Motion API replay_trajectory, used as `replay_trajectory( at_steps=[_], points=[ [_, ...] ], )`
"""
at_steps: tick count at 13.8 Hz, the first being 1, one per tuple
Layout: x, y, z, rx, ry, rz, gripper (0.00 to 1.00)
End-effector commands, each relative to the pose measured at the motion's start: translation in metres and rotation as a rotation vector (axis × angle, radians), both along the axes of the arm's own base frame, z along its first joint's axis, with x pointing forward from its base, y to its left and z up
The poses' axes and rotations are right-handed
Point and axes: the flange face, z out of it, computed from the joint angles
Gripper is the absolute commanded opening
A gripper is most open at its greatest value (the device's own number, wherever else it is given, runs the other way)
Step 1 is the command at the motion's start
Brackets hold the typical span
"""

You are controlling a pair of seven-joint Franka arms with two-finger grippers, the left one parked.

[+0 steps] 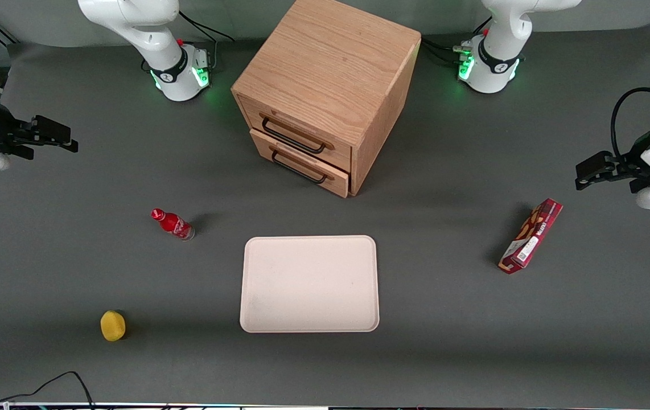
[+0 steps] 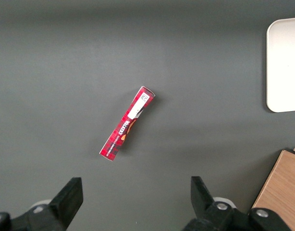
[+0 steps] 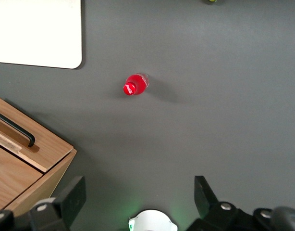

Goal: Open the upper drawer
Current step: 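Move the right gripper toward the upper drawer's black handle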

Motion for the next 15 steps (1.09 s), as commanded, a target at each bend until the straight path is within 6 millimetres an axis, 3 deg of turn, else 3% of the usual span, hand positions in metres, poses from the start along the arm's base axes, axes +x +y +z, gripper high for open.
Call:
replay_trajectory(
  at_steps=[1, 4, 8, 11, 13, 15],
  points=[
    [0.003, 0.001, 0.004, -0.014, -0.001, -0.002, 1.0],
    [0.004, 0.008, 0.01, -0.001, -0.019, 0.013, 1.0],
    [0.002, 0.052, 0.01, 0.001, -0.015, 0.102, 1.0],
    [-0.007, 0.116, 0.008, -0.002, -0.009, 0.217, 1.0],
    [-0.01, 0.143, -0.004, 0.0, 0.014, 0.261, 1.0],
    [-0.01, 0.19, -0.021, 0.022, 0.017, 0.347, 1.0]
  ],
)
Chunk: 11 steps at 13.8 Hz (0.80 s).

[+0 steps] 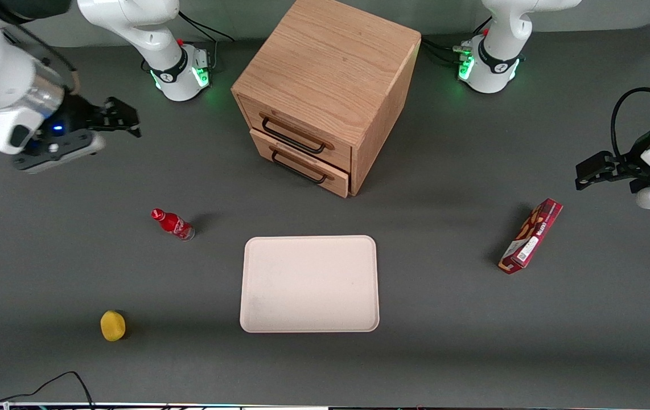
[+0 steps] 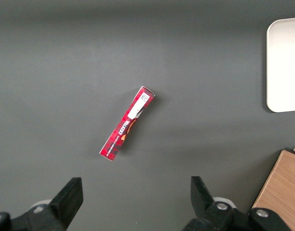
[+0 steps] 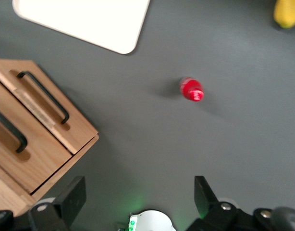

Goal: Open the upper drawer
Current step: 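Move the right gripper toward the upper drawer's black handle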

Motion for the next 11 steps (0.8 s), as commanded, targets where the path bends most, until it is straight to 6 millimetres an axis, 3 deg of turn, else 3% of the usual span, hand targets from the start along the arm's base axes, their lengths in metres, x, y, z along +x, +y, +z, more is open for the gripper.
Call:
replay_trajectory(
  at_steps=[1, 6, 7, 11],
  points=[
    [0.006, 0.045, -0.019, 0.028, -0.006, 0.075, 1.0],
    [-0.016, 0.127, -0.041, 0.058, 0.003, 0.253, 1.0],
    [-0.022, 0.14, -0.042, 0.089, 0.005, 0.351, 1.0],
    [-0.025, 0.155, -0.043, 0.201, 0.0, 0.555, 1.0]
  ],
)
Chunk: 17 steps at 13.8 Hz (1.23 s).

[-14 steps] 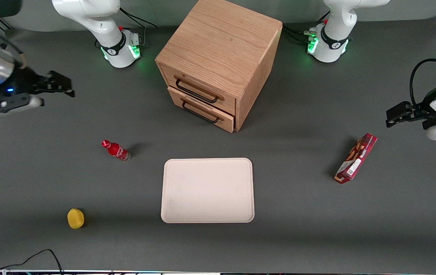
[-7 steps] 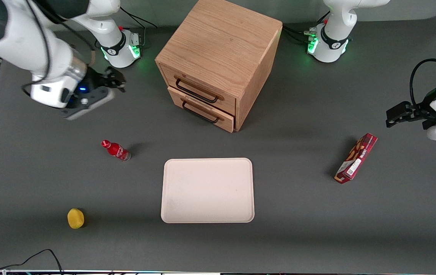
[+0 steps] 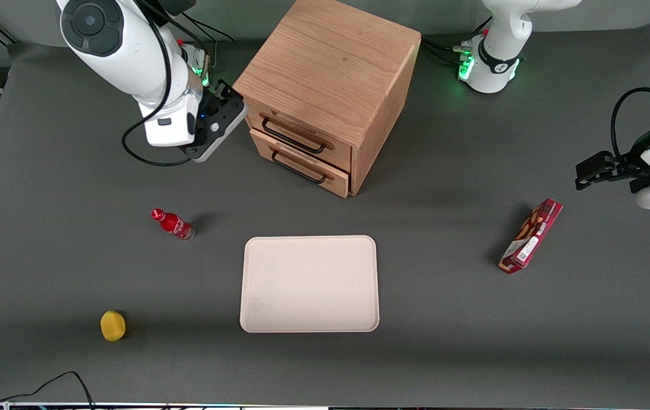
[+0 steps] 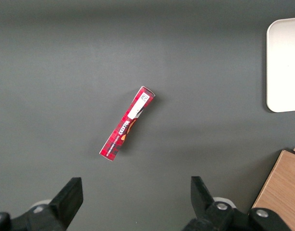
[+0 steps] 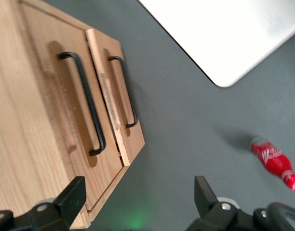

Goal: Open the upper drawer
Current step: 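Move the right gripper toward the upper drawer's black handle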

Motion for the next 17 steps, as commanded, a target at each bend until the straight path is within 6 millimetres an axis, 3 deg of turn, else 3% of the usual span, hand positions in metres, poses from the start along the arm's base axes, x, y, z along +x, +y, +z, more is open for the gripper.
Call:
replay_trajectory(
  at_steps=[1, 4, 9, 13, 17],
  points=[
    [0.003, 0.008, -0.006, 0.073, 0.001, 0.165, 1.0],
    [0.0, 0.016, -0.011, 0.135, 0.002, 0.373, 1.0],
    [0.009, 0.019, -0.009, 0.186, -0.036, 0.301, 1.0],
    [0.029, 0.027, -0.048, 0.2, -0.008, 0.261, 1.0],
    [0.019, 0.046, -0.071, 0.191, 0.008, 0.242, 1.0]
  ],
)
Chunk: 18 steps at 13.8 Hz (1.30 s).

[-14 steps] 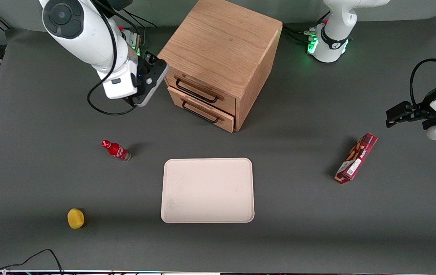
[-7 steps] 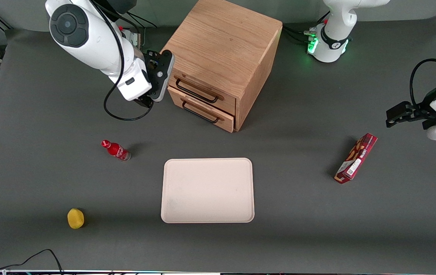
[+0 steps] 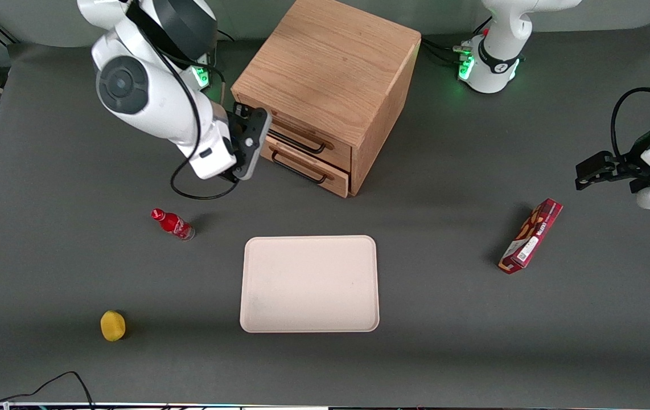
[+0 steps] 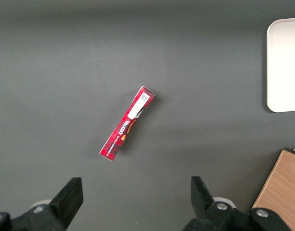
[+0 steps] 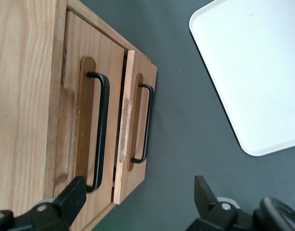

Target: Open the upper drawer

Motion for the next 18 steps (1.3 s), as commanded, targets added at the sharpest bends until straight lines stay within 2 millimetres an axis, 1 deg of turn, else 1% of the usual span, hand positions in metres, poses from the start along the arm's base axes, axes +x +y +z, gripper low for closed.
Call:
replay_trajectory(
  at_steps=[1, 3, 4, 6, 9, 14, 16, 18],
  points=[
    [-0.012, 0.013, -0.014, -0.003, 0.001, -0.03, 1.0],
    [-0.025, 0.025, -0.029, -0.006, 0.002, -0.03, 1.0],
    [-0.027, 0.027, -0.035, -0.005, 0.0, -0.03, 1.0],
    [-0.03, 0.03, -0.041, -0.005, -0.003, -0.03, 1.0],
    [-0.039, 0.039, -0.055, 0.001, -0.015, -0.029, 1.0],
    [-0.044, 0.041, -0.066, 0.0, -0.017, -0.03, 1.0],
    [-0.051, 0.047, -0.072, 0.002, -0.019, -0.018, 1.0],
    [-0.053, 0.048, -0.075, 0.003, -0.02, -0.018, 1.0]
  ],
)
